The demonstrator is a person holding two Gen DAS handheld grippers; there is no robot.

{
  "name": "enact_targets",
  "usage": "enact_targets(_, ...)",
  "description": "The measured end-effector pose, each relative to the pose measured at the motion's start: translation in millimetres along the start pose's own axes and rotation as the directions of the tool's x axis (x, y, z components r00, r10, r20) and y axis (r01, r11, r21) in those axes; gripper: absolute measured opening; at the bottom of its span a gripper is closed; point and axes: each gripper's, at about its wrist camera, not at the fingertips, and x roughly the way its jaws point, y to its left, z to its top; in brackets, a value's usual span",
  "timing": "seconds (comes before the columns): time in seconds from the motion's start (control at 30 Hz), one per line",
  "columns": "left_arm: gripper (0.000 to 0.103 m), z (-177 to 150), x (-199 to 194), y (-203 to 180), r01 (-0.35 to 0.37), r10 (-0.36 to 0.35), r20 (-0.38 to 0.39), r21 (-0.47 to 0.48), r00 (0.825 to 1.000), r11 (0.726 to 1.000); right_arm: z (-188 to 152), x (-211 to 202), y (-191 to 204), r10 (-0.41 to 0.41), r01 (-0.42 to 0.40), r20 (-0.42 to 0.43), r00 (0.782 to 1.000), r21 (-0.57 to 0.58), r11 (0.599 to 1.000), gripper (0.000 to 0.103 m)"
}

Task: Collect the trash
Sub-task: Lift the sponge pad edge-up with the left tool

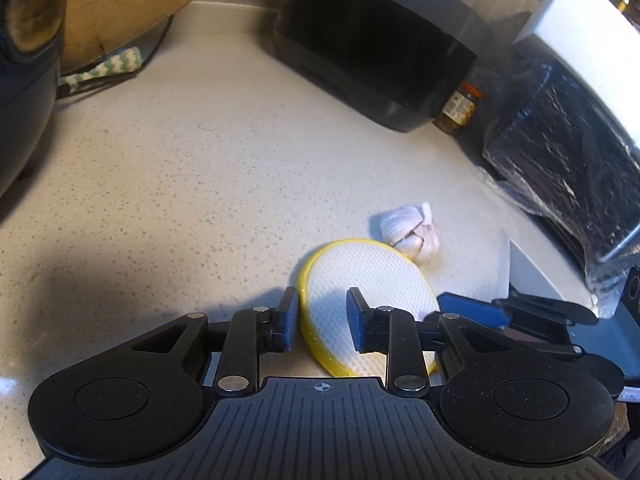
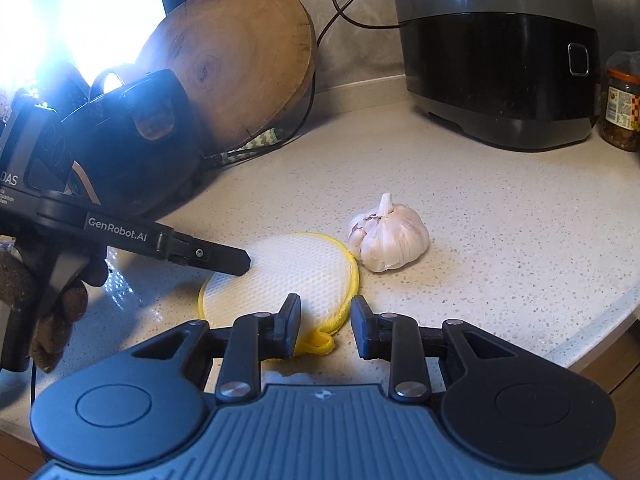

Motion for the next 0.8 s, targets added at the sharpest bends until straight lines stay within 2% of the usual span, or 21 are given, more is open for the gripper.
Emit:
enact_targets(0.1,0.031,-2,-2,-3,0.028,-0.028,-0.030,-0.015,0.999,1.000,-2,-1,0,-0.010,0.010,0.010,1.000,0.002,1.000,0.028)
enact_targets(0.17,0.031,-4,-7,-2,0.072,-0.074,-0.046,-0.039,0.996,0.997,-5,-3,0,-0.026,0.026,0.021,0.999,0.000,1.000,0.029)
enact_targets(0.3,0.031,-8,-19,-13,0.138,-0.139,-0.036,-0.035,0.990,0.990,-9,-8,-4,-0.044,0.043,0.038,0.998,0.013,0.999,0.029)
enact_targets(0.57,0.029,-15,-22,-34,0.201,-0.204,-0.060,-0.051,0.977,0.978,-15,-16,-9,-0.072,0.070,0.066,0.995,0.033,0.997,0.029)
enact_targets(0.8,0.028,-15,-9,-32,0.206,-0.214,-0.052,-0.121,0.975,0.971,-22,-21,-16,-0.096,0.089,0.103,0.990,0.071,0.994,0.030)
